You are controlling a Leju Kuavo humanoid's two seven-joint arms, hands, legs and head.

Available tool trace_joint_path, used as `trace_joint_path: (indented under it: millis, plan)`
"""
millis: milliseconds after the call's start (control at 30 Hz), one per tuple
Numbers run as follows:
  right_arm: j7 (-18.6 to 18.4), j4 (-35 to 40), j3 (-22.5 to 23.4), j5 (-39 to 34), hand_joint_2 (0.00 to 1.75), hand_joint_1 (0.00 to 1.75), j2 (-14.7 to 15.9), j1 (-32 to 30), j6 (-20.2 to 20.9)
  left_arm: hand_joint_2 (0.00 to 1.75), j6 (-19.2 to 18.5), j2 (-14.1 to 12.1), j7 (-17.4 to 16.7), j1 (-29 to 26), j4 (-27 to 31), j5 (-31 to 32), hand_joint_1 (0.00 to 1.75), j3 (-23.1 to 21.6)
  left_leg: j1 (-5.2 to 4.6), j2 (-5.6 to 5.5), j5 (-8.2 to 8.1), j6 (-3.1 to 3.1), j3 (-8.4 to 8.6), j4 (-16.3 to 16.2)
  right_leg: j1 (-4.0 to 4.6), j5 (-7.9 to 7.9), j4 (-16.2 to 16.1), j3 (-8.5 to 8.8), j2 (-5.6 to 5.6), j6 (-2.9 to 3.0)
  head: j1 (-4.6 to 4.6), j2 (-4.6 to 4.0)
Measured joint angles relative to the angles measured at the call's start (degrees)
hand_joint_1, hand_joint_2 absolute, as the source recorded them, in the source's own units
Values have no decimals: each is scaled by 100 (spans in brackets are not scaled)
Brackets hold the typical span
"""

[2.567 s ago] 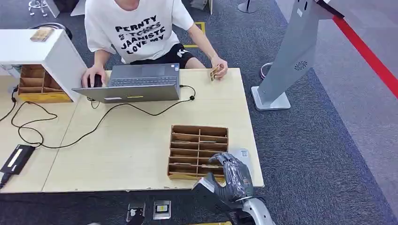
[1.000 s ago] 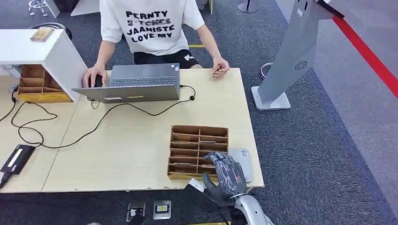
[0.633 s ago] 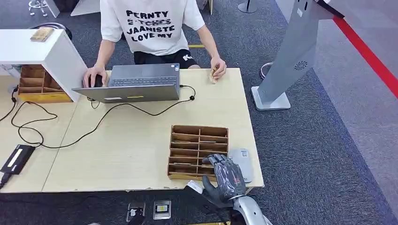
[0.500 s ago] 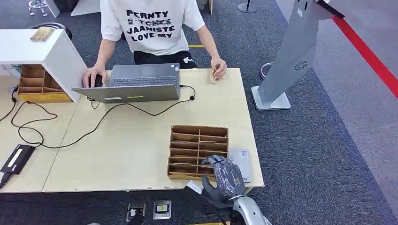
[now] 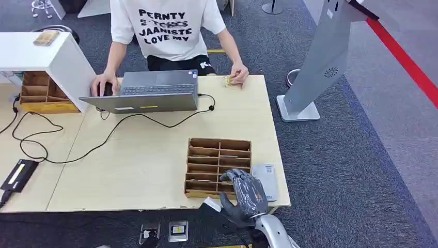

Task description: Pass the card to the sensor for recognition and then transmit it.

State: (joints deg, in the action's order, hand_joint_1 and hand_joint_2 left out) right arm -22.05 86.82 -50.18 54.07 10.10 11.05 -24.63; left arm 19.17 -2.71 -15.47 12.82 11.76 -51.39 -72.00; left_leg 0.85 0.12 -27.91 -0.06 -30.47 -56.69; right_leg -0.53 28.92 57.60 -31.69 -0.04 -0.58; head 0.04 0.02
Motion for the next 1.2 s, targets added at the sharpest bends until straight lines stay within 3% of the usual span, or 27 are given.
trace_joint_path:
  millis: [400, 900, 1200]
  plan:
    - [79, -92, -81, -44, 175, 80, -114, 99, -39, 0, 20, 0, 15, -9, 0, -22, 0, 0, 0, 0, 0, 0, 0, 0, 0, 0, 0, 0, -1, 0, 0, 0]
    - [151, -293, -94, -201, 175, 73, -186, 171, -68, 0, 50, 0, 44, -16, 0, -72, 0, 0, 0, -1, 0, 0, -1, 0, 0, 0, 0, 0, -1, 0, 0, 0]
    - [175, -465, -160, -256, 175, 80, -251, 213, -105, 0, 72, 0, 63, -19, 0, -70, 0, 0, 0, -1, 0, 0, -1, 0, 0, 0, 0, 0, -1, 0, 2, 0]
